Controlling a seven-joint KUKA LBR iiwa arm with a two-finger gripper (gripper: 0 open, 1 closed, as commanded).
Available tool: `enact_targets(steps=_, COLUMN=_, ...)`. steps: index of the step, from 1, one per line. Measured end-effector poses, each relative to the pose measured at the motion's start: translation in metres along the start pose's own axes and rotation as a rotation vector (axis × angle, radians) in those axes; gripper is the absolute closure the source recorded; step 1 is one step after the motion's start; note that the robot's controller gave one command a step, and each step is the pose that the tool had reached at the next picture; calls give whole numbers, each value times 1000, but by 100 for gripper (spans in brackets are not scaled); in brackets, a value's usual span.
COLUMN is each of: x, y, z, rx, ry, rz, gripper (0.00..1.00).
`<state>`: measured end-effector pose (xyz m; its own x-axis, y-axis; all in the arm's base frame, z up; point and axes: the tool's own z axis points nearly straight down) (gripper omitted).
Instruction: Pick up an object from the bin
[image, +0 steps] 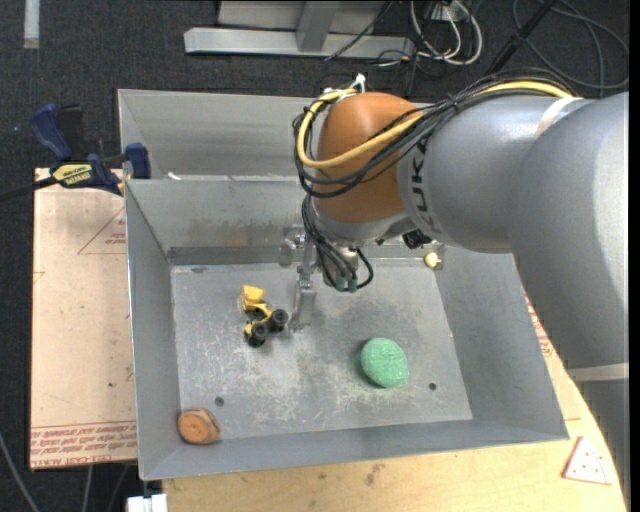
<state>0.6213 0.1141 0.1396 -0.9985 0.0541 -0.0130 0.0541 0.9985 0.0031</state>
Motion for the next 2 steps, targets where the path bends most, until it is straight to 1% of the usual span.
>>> enact_targets(steps=1, x=13, y=12, z=32, rx=1, ry=15, rz=-30, gripper=0)
enact_targets(steps=2, x=0, y=18, z=53, rx=0, ry=9, rz=-54, gripper=0)
